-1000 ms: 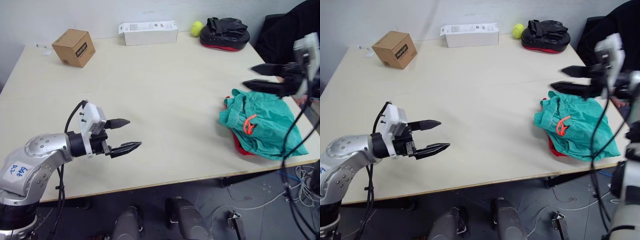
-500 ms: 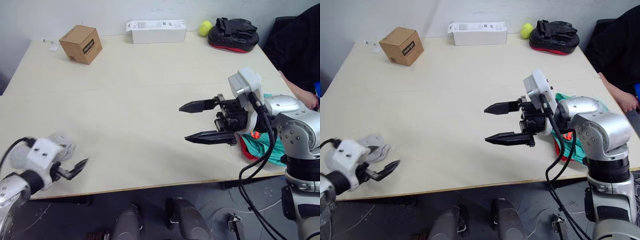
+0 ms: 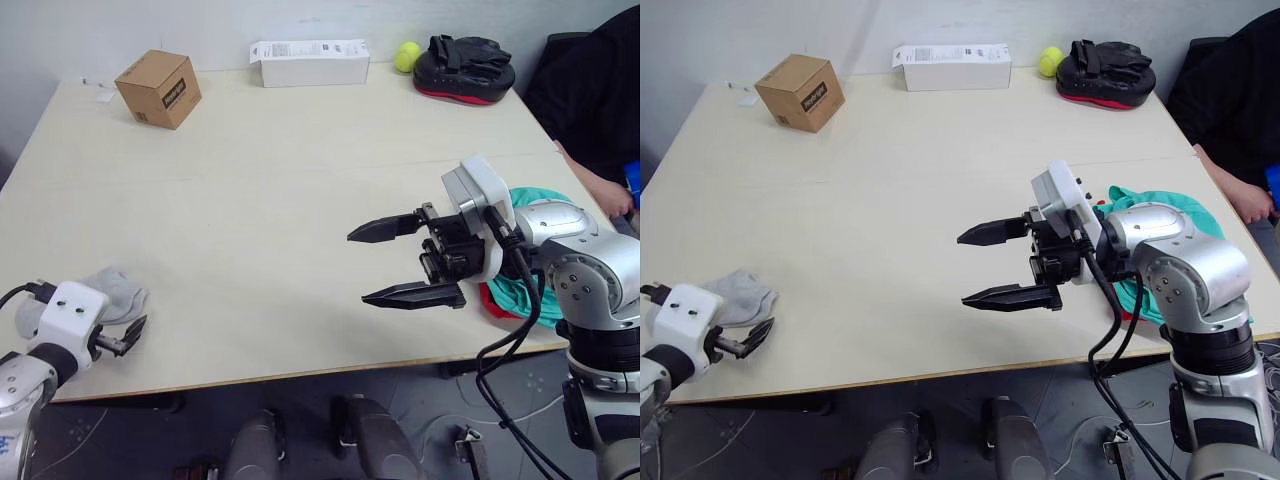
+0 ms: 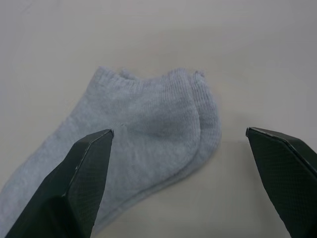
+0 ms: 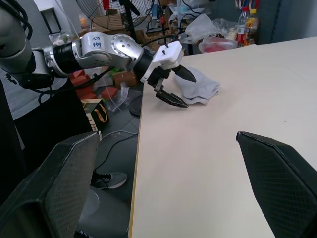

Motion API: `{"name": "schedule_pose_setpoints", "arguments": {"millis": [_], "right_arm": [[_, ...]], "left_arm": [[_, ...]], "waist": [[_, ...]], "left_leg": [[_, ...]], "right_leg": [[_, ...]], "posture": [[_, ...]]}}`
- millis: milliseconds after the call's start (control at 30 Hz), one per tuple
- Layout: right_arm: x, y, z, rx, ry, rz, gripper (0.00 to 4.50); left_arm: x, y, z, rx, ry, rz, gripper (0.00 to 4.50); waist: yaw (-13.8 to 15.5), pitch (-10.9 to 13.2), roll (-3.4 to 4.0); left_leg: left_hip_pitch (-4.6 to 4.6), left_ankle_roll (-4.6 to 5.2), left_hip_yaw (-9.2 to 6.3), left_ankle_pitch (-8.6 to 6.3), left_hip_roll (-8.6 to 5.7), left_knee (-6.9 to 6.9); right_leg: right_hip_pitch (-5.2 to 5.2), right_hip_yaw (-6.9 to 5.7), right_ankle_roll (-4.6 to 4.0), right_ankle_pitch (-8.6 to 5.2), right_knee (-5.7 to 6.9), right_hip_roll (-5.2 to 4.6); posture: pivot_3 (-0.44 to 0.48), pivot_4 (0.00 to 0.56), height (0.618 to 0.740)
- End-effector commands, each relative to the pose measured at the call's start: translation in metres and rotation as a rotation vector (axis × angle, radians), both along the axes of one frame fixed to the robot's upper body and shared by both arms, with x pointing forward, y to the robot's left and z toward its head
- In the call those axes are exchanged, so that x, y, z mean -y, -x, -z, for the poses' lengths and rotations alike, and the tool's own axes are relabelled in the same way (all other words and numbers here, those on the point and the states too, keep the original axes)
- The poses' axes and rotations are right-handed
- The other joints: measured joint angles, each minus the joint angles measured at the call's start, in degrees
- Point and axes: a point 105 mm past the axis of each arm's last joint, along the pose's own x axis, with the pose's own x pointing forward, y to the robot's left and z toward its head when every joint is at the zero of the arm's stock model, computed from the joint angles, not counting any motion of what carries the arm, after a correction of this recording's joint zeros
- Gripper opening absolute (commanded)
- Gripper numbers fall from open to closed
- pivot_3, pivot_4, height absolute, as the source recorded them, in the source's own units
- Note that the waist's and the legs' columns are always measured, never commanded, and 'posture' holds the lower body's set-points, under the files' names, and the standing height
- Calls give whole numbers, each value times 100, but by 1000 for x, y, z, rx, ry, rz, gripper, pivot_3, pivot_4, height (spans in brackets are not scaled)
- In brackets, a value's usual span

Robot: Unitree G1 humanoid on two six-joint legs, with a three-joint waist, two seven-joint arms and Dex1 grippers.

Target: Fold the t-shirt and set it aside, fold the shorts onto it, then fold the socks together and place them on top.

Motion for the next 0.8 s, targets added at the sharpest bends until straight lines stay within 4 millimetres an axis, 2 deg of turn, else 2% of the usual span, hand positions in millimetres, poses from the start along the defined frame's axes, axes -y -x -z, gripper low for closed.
{"name": "schedule_pose_setpoints", "arguments": {"millis": [33,100,367,433,500,567,700,800], "right_arm": [[-4,7,-4,29,-12,-21,4491],[-4,6,-4,30,-12,-9,4500],[-2,5,-3,27,-10,25,4500],[-1,5,-2,28,-7,34,4500],[0,5,0,28,-2,40,4500],[1,6,1,28,6,47,4500],[4,4,8,42,34,81,4500],[8,0,15,67,65,125,4500]], "left_arm": [[-3,-5,5,-6,-9,5,4314],[-5,-7,9,-14,16,-8,3857],[-12,-7,13,-27,61,-30,1275],[-5,-10,10,-20,100,-10,647],[10,-16,4,-11,144,42,31],[32,-24,-3,-5,189,112,31],[88,-47,-20,-1,270,282,31],[126,-62,-24,-28,316,372,31]], "waist": [[6,-1,0],[11,-1,1],[-10,-1,1],[-3,-1,0],[10,-1,0],[22,-1,0],[157,-1,-2],[168,-4,-10]], "left_leg": [[2,0,0,-1,0,-2],[1,0,-1,-2,-1,-3],[6,-1,-2,-1,0,-1],[6,-1,-2,-1,1,-2],[5,-1,-3,-1,0,-2],[2,-1,-3,-1,-1,0],[-1,4,-3,1,-10,6],[0,8,-7,3,-13,8]], "right_leg": [[1,0,1,0,1,-1],[-1,-3,2,1,4,-2],[1,-5,0,2,9,-2],[0,-5,1,2,9,-2],[0,-6,1,2,8,-2],[0,-6,2,2,8,-4],[4,-8,15,10,5,-11],[19,-8,25,16,-2,-11]], "posture": [[0,150,740],[0,150,740],[0,150,740],[0,150,740],[0,150,740],[0,150,740],[0,150,740],[0,150,740]]}}
